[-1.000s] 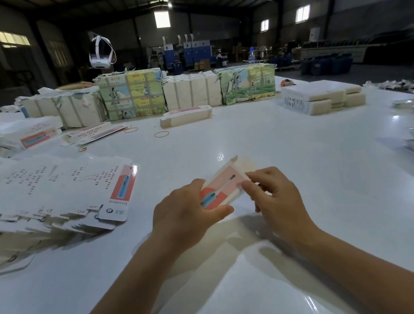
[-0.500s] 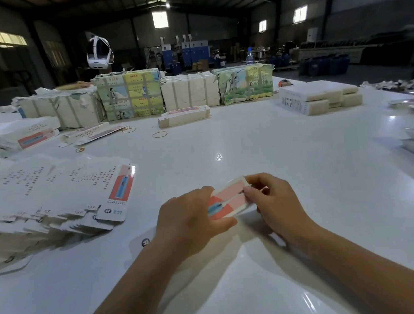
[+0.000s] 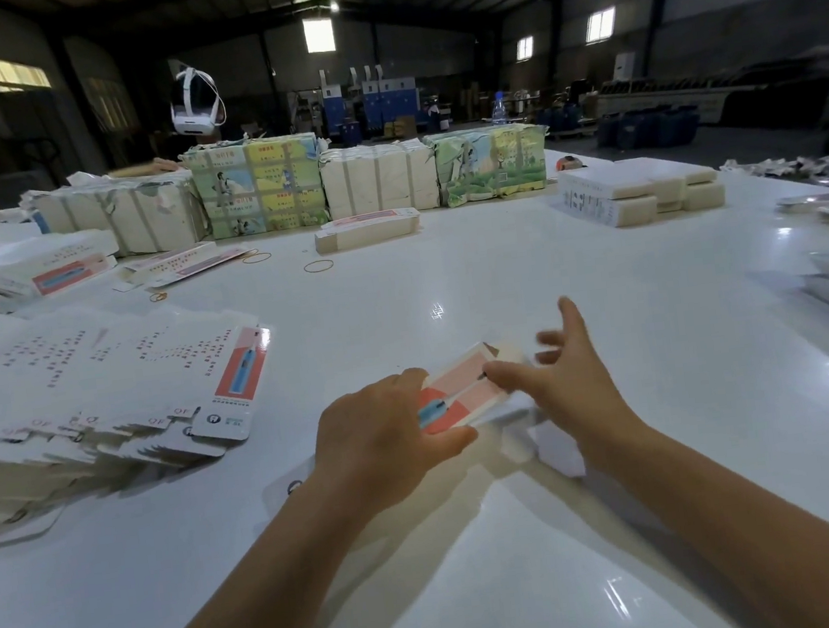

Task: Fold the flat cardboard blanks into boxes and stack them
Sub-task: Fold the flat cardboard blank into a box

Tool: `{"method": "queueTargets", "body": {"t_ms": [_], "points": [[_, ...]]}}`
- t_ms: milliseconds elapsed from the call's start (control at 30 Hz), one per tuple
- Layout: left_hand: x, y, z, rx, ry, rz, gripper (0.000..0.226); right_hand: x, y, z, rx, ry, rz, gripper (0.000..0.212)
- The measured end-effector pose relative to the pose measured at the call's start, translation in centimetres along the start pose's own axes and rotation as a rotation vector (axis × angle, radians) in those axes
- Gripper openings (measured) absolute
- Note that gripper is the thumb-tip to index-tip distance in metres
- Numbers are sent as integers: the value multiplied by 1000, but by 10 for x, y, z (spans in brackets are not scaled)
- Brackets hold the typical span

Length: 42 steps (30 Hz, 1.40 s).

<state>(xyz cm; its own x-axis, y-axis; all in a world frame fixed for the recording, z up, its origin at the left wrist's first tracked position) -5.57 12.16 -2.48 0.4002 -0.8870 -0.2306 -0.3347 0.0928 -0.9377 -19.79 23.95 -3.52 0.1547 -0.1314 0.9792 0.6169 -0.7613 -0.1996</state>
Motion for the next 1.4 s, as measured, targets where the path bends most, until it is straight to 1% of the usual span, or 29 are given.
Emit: {"method": "queueTargets", "body": {"t_ms": [33,67,100,133,200,300,367,433,467,533,567,633,667,700,767,800,900,967,1033,1133,1400], "points": [[0,1,0,4,4,1,68,-4,6,0,85,113,-281,96],[0,1,0,8,6,4,71,-8,12,2,158,209,-542,86],[-1,1,-1,17,8,12,75,-7,14,2,193,241,-693,68],[-1,2,-1,29,10,24,78,-6,14,2,204,237,-721,53],[-1,1,-1,42,14,51,80,-5,13,0,200,173,-715,33],[-1,1,-2,28,6,51,72,-7,13,1,163,151,-729,23],[-2,1,-2,27,0,38,70,-6,14,4,158,133,-681,17],[-1,2,-2,35,-3,49,77,-3,13,7,114,37,-506,8],[-1,2,-2,43,-9,65,79,2,12,10,67,-63,-349,6],[0,2,-2,57,-29,83,82,12,13,18,-17,-305,21,11],[0,3,-2,62,-39,76,82,15,17,22,-33,-398,181,13],[1,3,-2,66,-52,53,82,16,23,26,-22,-488,360,14],[2,3,-1,67,-56,48,81,15,24,27,-4,-493,372,15],[2,2,-1,63,-59,46,78,14,24,26,22,-468,312,18],[3,-1,0,36,-62,39,70,12,21,21,64,-352,61,28],[3,-2,1,16,-59,29,67,11,19,18,86,-273,-75,29],[1,-5,2,-53,-30,-12,63,7,20,12,182,-57,-423,19],[-2,-5,2,-92,-8,-37,59,4,19,10,200,19,-540,19],[-3,-5,2,-118,7,-46,58,4,18,10,199,33,-576,23],[-4,-5,4,-140,27,-27,58,6,15,12,172,-12,-525,27],[-4,-10,6,-169,74,-73,65,9,15,13,209,-59,-495,26]]}}
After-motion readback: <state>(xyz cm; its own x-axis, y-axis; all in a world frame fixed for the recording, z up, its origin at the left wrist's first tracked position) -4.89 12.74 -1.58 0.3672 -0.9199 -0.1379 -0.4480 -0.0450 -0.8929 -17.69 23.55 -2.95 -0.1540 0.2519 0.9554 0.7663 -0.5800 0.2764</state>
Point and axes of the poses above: each hand's wrist, its own z-axis away from the middle knuckle, its own y-axis out of the palm, x = y × z, the point moved 5 cm from there along -z, towards the middle knuckle, and after that the axes turned 6 degrees about x, right-handed, at the moved point
